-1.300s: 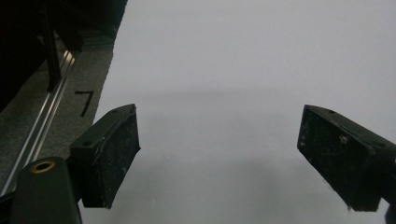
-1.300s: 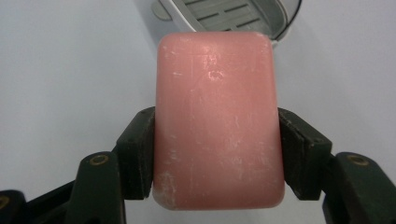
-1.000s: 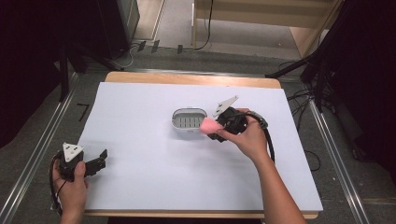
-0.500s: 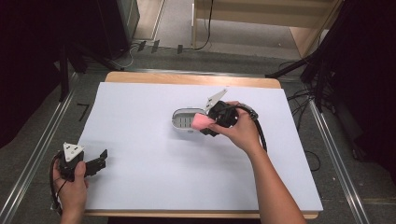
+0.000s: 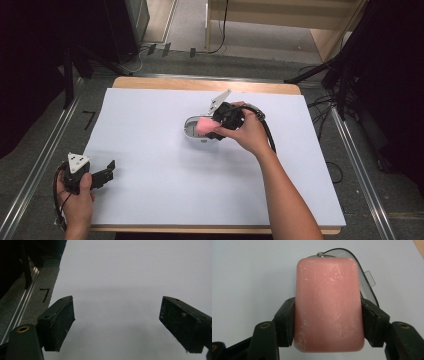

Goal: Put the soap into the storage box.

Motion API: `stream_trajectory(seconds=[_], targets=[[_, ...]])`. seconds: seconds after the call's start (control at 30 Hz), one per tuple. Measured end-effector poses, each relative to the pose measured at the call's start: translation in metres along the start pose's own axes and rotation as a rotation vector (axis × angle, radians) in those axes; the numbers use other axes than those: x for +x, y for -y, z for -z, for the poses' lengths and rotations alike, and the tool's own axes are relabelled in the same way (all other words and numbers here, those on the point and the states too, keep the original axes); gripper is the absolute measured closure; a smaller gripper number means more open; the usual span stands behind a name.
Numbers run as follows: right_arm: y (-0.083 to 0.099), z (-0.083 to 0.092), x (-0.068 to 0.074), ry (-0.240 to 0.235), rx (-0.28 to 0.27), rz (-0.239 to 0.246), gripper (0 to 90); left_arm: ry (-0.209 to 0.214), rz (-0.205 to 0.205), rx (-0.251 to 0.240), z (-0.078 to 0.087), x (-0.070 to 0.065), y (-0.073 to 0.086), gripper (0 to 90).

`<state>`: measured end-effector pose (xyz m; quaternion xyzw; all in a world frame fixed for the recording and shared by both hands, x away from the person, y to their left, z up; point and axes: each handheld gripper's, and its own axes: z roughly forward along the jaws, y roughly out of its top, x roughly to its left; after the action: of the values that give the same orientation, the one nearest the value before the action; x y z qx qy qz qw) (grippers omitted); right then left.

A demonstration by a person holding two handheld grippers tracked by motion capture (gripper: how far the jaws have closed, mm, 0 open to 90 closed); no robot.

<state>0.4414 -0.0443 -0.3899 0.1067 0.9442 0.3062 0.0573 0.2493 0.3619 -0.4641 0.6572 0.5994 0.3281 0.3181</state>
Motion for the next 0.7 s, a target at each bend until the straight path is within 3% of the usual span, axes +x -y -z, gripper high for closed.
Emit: stream_trajectory(seconds=[0.33, 0.5, 0.7], targets=[[-0.012, -0.007, -0.009, -0.002, 0.002, 0.059, 38.9, -0.001, 0.004, -0.004, 0.000, 0.000, 0.000, 13.7], [-0.016, -0.011, -0.010, -0.016, 0.028, 0.086, 38.9, -0.001, 0.003, -0.005, 0.000, 0.001, 0.000, 13.7], [-0.016, -0.015, -0.015, -0.039, 0.012, 0.108, 38.8, 0.000, 0.004, -0.003, 0.000, 0.001, 0.000, 13.7]])
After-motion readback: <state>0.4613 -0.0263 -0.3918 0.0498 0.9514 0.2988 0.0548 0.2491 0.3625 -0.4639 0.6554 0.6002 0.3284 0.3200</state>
